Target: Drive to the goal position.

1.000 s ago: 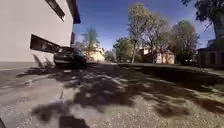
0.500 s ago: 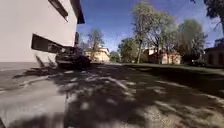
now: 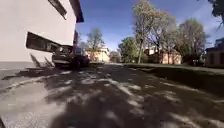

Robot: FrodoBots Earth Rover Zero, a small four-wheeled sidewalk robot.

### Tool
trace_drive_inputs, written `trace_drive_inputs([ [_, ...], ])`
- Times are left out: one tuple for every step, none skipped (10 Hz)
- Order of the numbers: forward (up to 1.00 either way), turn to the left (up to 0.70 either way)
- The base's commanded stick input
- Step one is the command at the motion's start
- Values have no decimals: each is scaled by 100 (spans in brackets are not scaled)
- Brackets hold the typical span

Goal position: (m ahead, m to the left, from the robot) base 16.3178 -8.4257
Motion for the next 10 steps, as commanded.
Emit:
trace_drive_inputs([
  [100, 0],
  [100, 0],
  [100, 0],
  [100, 0],
  [100, 0],
  [100, 0],
  [100, 0],
  [100, 3],
  [100, 25],
  [100, 14],
])
